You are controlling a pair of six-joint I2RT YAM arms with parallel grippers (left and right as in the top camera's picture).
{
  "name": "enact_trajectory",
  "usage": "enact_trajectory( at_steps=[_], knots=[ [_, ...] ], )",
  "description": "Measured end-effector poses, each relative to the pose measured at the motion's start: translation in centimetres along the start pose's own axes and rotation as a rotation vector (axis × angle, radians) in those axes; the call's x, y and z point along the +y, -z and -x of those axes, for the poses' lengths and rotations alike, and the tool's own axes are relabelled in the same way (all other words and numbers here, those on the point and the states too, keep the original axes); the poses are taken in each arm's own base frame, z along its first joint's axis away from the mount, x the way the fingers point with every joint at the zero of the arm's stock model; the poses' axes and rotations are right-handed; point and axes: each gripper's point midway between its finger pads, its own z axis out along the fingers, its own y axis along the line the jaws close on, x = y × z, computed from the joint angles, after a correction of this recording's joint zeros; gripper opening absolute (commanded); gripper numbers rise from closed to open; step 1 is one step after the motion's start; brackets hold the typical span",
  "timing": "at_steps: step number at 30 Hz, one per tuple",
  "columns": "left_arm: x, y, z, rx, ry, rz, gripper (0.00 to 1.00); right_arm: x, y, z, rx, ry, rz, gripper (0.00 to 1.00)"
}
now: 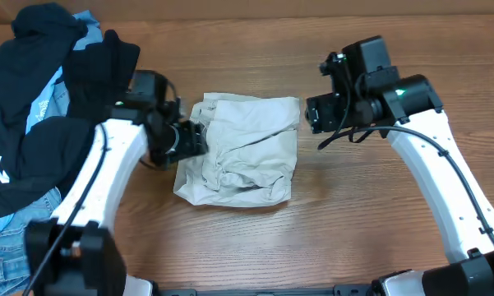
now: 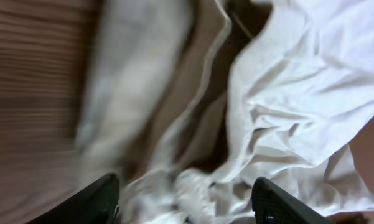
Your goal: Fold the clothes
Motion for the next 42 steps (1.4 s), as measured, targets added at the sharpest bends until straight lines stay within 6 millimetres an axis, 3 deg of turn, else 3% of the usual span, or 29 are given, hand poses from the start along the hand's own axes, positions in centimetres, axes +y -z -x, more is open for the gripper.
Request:
enact_trajectory(
  at_steps=[4,6,10,12,15,17,20,21,24,25,27,35,37,40,42],
  knots=[
    [-2.9,-3.8,-0.8,0.086,-0.066,-0.065,0.79,-0.1,0.0,-0.1,0.003,-0.007,-0.001,0.80],
    [-3.6,-5.1,-0.9,0.105,-0.086,-0.081,0.70,-0.1,0.0,-0.1,0.003,-0.008,-0.001,0.80],
    [-3.5,-6.2,-0.5,0.115,-0.084,-0.090,0.70,-0.1,0.0,-0.1,0.005,-0.009,-0.001,0.80],
    [-3.6,-6.3,-0.3,0.108,-0.087,-0.094,0.78,-0.1,0.0,-0.2,0.009,-0.009,-0.001,0.80],
    [-3.7,-6.3,0.1,0.093,-0.095,-0.103,0.75,-0.1,0.0,-0.2,0.009,-0.009,-0.001,0.80],
    [-4.0,-5.6,1.2,0.061,-0.117,-0.109,0.55,-0.1,0.0,-0.3,0.011,-0.009,-0.001,0.79],
    [-5.2,-3.6,3.5,-0.005,-0.149,-0.129,0.53,-0.1,0.0,-0.3,0.013,-0.009,-0.001,0.79],
    [-5.6,-3.2,3.4,0.002,-0.151,-0.138,0.48,-0.1,0.0,-0.3,0.014,-0.010,-0.002,0.79],
    [-5.1,-2.7,1.5,0.085,-0.123,-0.120,0.49,-0.2,0.0,-0.4,0.015,-0.010,-0.005,0.79],
    [-5.0,-2.7,1.2,0.100,-0.116,-0.117,0.39,-0.3,0.0,-0.4,0.015,-0.010,-0.014,0.79],
    [-5.0,-2.7,1.2,0.101,-0.122,-0.115,0.04,-0.4,0.0,-0.5,0.019,-0.010,-0.018,0.79],
    [-3.1,-2.2,2.5,0.046,-0.129,0.000,0.04,-0.4,0.0,-0.7,0.026,-0.011,-0.021,0.79],
    [-3.1,-0.2,3.8,0.016,-0.131,0.013,0.04,-0.4,0.0,-0.6,0.026,-0.011,-0.021,0.79],
    [-3.3,5.7,9.0,-0.180,-0.137,0.055,0.04,-0.4,0.0,-0.7,0.027,-0.011,-0.022,0.79],
    [-1.4,6.6,9.9,-0.217,-0.108,0.124,0.04,-0.4,0.0,-0.7,0.027,-0.011,-0.022,0.79]
  ],
)
